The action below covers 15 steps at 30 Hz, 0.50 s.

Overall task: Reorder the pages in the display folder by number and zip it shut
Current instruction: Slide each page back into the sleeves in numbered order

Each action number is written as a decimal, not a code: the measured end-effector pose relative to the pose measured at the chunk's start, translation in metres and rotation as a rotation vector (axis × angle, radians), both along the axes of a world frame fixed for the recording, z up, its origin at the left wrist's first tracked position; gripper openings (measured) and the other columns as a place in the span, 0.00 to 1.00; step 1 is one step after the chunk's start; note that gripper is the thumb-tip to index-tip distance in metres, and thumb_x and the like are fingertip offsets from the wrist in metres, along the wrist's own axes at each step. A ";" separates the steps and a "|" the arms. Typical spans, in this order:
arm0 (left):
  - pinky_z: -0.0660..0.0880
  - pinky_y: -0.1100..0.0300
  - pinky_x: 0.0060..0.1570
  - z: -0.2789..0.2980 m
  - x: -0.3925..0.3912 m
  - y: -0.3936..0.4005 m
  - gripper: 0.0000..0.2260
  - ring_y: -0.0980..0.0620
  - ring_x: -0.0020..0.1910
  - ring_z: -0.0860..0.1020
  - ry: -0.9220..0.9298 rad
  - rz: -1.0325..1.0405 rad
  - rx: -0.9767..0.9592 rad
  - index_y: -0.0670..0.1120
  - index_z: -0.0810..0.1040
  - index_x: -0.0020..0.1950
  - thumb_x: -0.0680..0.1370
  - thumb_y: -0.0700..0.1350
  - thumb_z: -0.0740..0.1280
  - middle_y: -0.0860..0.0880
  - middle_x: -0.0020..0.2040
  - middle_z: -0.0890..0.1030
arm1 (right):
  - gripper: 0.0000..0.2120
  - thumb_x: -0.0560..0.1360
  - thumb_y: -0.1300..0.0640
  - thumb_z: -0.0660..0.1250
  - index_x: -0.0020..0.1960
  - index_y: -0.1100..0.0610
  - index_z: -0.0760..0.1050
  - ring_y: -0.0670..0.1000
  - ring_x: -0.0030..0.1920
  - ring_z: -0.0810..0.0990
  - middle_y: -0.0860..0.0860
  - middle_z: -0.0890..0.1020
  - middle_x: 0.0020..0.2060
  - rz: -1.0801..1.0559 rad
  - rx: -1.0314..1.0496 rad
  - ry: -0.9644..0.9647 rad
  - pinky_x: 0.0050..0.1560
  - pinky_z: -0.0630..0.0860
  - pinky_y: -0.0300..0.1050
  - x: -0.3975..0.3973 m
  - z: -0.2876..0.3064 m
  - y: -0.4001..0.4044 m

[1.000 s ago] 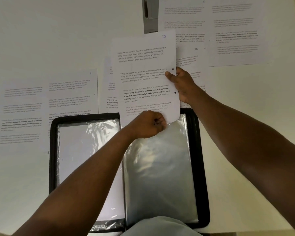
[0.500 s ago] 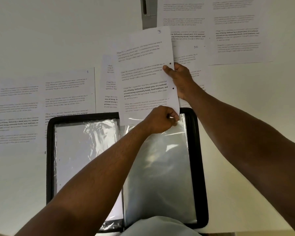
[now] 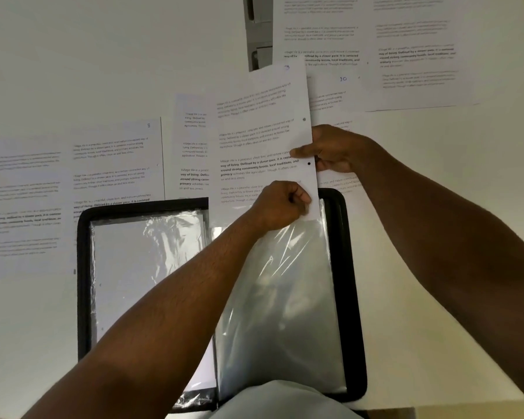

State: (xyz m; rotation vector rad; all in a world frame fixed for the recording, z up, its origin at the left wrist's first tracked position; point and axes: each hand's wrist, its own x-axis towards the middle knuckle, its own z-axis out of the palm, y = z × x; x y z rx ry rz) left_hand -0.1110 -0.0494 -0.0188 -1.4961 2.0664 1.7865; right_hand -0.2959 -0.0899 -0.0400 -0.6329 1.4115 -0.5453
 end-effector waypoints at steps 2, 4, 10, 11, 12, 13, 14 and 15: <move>0.74 0.67 0.47 -0.001 0.001 -0.001 0.05 0.57 0.44 0.79 -0.028 -0.026 -0.051 0.48 0.81 0.49 0.75 0.39 0.70 0.52 0.45 0.82 | 0.22 0.71 0.63 0.73 0.64 0.56 0.75 0.51 0.56 0.82 0.52 0.83 0.57 0.023 0.023 -0.015 0.56 0.80 0.51 -0.002 0.000 0.000; 0.75 0.65 0.49 0.000 0.005 -0.005 0.06 0.56 0.46 0.79 -0.064 -0.065 -0.099 0.49 0.80 0.50 0.74 0.41 0.70 0.52 0.47 0.81 | 0.26 0.69 0.62 0.74 0.66 0.56 0.75 0.52 0.56 0.82 0.52 0.83 0.57 0.079 0.048 -0.011 0.56 0.80 0.51 -0.004 0.000 0.001; 0.67 0.76 0.39 0.006 0.038 -0.022 0.06 0.59 0.43 0.76 -0.172 -0.220 -0.130 0.47 0.81 0.49 0.73 0.39 0.69 0.59 0.42 0.79 | 0.23 0.68 0.60 0.74 0.62 0.55 0.76 0.51 0.54 0.84 0.52 0.85 0.53 0.181 0.131 -0.052 0.53 0.81 0.49 -0.006 0.003 0.007; 0.67 0.75 0.40 0.007 0.045 -0.024 0.06 0.58 0.43 0.76 -0.189 -0.231 -0.137 0.46 0.82 0.49 0.73 0.39 0.69 0.58 0.41 0.79 | 0.23 0.68 0.57 0.74 0.62 0.54 0.76 0.51 0.53 0.84 0.52 0.85 0.53 0.178 0.130 -0.061 0.53 0.81 0.49 -0.006 0.004 0.008; 0.68 0.72 0.42 0.007 0.051 -0.027 0.06 0.57 0.44 0.76 -0.207 -0.240 -0.143 0.46 0.83 0.49 0.74 0.39 0.69 0.57 0.41 0.79 | 0.22 0.69 0.55 0.74 0.62 0.55 0.77 0.51 0.53 0.84 0.52 0.85 0.53 0.147 0.119 -0.069 0.54 0.81 0.48 -0.005 0.003 0.009; 0.70 0.69 0.44 0.008 0.058 -0.030 0.06 0.56 0.46 0.77 -0.226 -0.247 -0.151 0.45 0.83 0.50 0.74 0.40 0.69 0.56 0.42 0.80 | 0.21 0.70 0.54 0.73 0.62 0.55 0.77 0.51 0.54 0.84 0.53 0.84 0.54 0.091 0.097 -0.072 0.54 0.81 0.48 -0.004 0.002 0.008; 0.72 0.65 0.47 0.008 0.064 -0.033 0.06 0.54 0.47 0.77 -0.247 -0.253 -0.161 0.44 0.83 0.50 0.75 0.41 0.69 0.53 0.45 0.81 | 0.20 0.72 0.55 0.72 0.63 0.57 0.76 0.51 0.54 0.84 0.54 0.84 0.55 0.027 0.073 -0.065 0.53 0.81 0.48 -0.004 0.000 0.008; 0.73 0.61 0.50 0.009 0.071 -0.035 0.06 0.53 0.49 0.78 -0.270 -0.264 -0.171 0.44 0.83 0.51 0.75 0.41 0.69 0.51 0.47 0.82 | 0.19 0.74 0.56 0.71 0.63 0.58 0.76 0.51 0.54 0.83 0.54 0.83 0.56 -0.023 0.053 -0.049 0.51 0.82 0.47 -0.003 -0.001 0.008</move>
